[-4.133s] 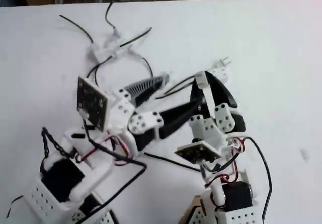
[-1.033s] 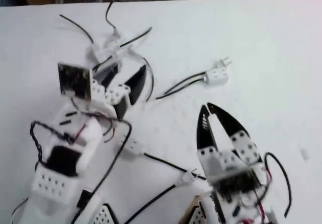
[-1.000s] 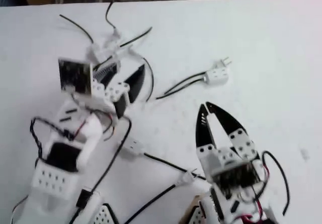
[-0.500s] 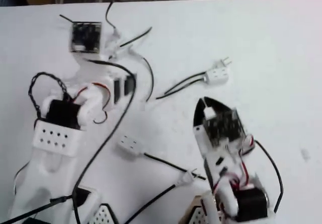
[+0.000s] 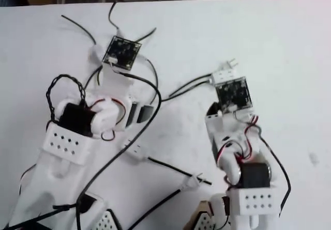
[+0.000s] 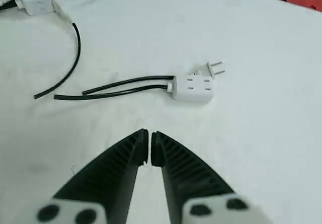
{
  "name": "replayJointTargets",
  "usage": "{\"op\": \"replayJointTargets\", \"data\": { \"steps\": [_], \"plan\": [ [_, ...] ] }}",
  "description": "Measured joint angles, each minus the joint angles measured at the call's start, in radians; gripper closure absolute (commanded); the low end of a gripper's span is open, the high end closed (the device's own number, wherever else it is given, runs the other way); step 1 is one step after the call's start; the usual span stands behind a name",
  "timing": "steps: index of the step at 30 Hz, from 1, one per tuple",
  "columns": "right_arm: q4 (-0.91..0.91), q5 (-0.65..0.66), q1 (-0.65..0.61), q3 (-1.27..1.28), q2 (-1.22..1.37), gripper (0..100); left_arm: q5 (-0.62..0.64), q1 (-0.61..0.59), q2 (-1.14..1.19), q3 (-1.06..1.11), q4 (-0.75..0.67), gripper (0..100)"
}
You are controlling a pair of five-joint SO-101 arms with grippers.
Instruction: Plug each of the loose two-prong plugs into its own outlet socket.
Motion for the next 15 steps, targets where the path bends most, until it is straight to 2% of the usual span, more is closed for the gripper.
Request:
{"op": "replayJointTargets", "data": {
  "steps": [5, 9, 15],
  "plan": [
    [0.003, -0.005, 0.173, -0.144, 0.18, 98.1, -0.012, 0.005, 0.0, -0.052, 0.08, 73],
    [0.026, -0.005, 0.362, -0.261, 0.324, 98.1, -0.064, 0.081, 0.0, -0.052, 0.097, 73],
    [0.026, 0.032, 0.666, -0.365, 0.476, 96.6, -0.04, 0.18, 0.0, -0.012, 0.097, 73]
  ]
}}
